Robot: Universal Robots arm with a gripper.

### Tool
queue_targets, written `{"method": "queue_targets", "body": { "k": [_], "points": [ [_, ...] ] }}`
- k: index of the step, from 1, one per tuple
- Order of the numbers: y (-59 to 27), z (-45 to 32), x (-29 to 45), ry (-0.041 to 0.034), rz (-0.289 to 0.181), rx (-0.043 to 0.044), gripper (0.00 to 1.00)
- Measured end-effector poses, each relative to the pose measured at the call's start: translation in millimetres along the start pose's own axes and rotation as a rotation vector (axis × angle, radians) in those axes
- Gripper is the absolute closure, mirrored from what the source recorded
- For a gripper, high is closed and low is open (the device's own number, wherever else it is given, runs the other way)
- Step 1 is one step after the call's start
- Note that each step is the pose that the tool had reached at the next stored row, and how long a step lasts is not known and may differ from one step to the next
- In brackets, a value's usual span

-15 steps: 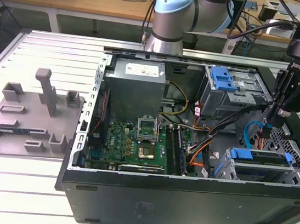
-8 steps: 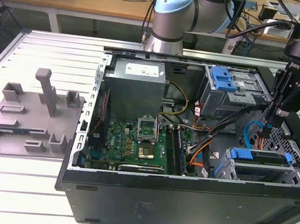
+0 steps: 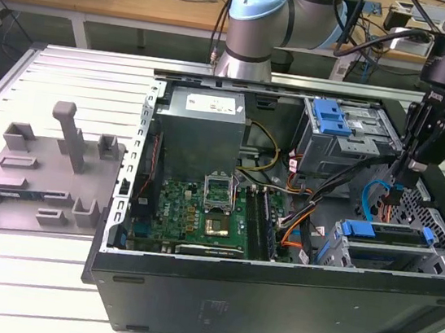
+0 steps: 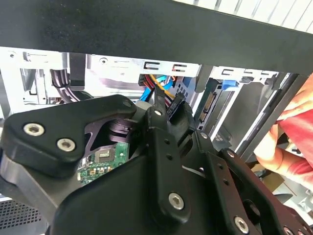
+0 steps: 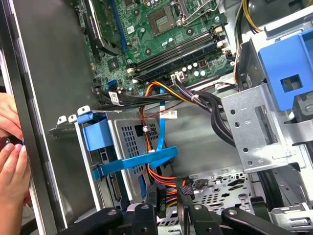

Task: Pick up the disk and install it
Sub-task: 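Insert the first disk wire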

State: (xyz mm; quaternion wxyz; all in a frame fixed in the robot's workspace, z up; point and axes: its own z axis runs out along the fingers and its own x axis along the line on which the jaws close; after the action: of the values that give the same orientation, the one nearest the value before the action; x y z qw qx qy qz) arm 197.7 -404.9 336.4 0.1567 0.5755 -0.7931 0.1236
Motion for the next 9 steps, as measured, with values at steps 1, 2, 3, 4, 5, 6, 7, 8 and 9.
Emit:
{"method": "queue_targets", "body": {
  "k": [1,2,3,4,5,6,7,8,9],
  "points": [
    [0.0,0.0,0.0,0.0,0.0,0.0,0.69],
    [-0.1,0.0,0.1,0.0,0.0,0.0,0.69],
    [-0.1,0.0,0.2,0.0001,0.0,0.0001,0.69],
    [-0.1,0.1,0.2,0.0,0.0,-0.0001,0.69],
    [-0.1,0.1,0.3,0.0,0.0,0.0,0.69],
    [-0.1,0.1,0.3,0.0001,0.0,0.0,0.69],
    [-0.2,0.2,0.4,0.0001,0.0,-0.0002,0.69],
    [-0.2,0.2,0.5,0.0001,0.0,-0.0005,0.69],
    [-0.2,0.2,0.5,0.0002,0.0,-0.0006,0.69]
  ]
}}
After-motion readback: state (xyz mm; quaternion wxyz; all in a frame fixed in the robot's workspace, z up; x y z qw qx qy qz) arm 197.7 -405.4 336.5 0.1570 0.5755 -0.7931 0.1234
